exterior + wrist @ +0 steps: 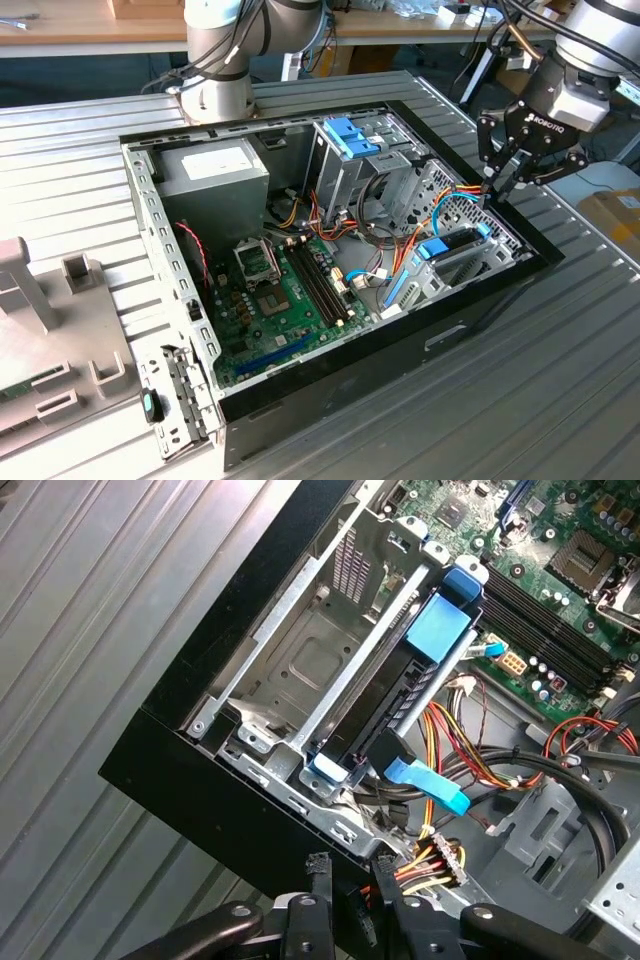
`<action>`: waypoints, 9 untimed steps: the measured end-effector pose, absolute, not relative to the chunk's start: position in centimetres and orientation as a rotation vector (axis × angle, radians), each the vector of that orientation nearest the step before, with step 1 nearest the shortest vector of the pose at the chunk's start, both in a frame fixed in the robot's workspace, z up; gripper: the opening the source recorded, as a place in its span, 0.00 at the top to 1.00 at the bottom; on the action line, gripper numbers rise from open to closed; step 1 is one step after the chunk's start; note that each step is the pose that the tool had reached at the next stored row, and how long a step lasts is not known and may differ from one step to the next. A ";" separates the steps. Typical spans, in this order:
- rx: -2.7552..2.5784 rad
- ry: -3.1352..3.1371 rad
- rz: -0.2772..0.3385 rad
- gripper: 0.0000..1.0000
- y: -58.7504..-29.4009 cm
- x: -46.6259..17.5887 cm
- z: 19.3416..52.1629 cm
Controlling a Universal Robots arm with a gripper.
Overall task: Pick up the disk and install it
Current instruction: 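Insert the first disk wire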
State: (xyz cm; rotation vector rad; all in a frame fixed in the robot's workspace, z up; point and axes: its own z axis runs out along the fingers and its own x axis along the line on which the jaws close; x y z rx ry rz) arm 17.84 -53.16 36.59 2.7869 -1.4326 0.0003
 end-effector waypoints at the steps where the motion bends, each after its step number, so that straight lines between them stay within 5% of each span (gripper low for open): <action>1: 2.787 -1.433 0.000 0.72 -53.2 17.8 36.6; 4: 2.787 -1.433 0.000 0.82 -53.2 17.8 36.6; 9: 2.787 -1.433 0.000 0.82 -53.2 17.8 36.5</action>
